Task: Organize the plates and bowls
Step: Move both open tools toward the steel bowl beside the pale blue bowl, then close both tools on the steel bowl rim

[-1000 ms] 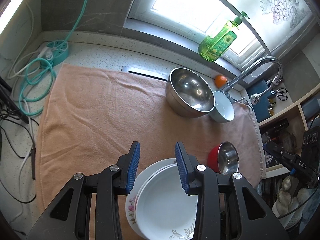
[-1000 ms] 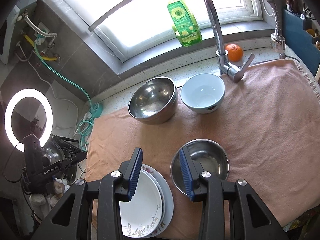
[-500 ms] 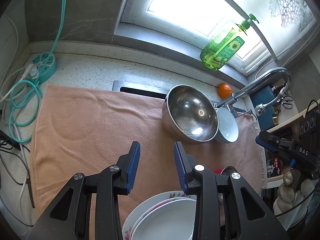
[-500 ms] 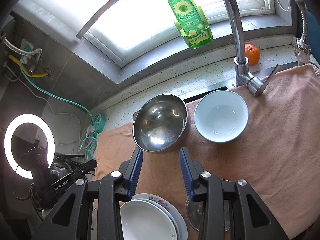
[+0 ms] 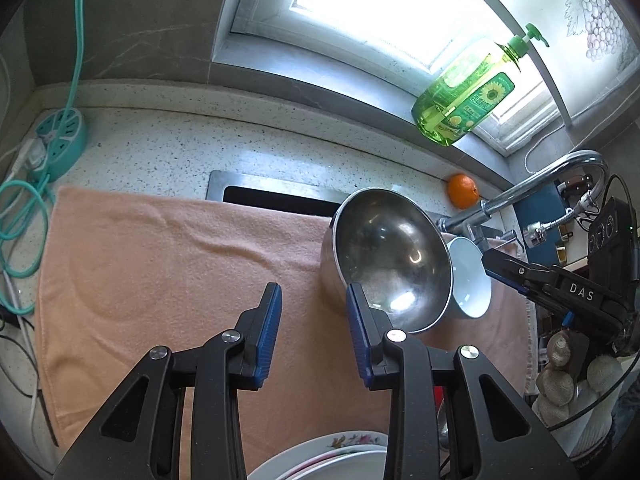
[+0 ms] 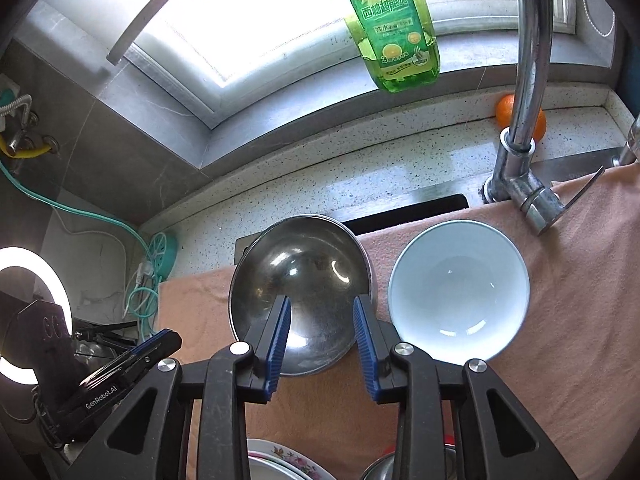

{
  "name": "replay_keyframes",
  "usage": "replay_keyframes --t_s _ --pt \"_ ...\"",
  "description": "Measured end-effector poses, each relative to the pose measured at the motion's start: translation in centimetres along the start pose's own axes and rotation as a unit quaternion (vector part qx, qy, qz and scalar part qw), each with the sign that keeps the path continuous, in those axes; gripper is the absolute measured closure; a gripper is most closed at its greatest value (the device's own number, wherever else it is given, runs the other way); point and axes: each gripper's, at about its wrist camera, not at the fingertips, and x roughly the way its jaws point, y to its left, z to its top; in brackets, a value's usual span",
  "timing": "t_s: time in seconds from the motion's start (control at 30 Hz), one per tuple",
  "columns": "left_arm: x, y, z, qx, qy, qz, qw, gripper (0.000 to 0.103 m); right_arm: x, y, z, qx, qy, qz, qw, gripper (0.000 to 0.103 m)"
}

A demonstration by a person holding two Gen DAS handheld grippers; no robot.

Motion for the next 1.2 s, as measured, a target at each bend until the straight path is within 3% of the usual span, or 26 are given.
replay_keyframes --t_s 0.4,0.83,1.2 --pt "2.7 -0.3 1.2 -0.004 0.016 -0.005 0.9998 0.076 4.0 -0.8 2.2 -0.004 0.017 -0.037 0.999 0.078" --pt "4.9 -0.4 2.1 -0.007 0.029 -0.005 0.9995 0.077 5.4 -1.0 3.1 -0.013 0.023 -0.054 0.998 0.081" --pt "6.1 -0.4 2.3 -0.005 0.038 -0.009 0.9992 0.086 6.0 -0.9 3.0 -0.016 0.033 -0.058 0.998 0.087"
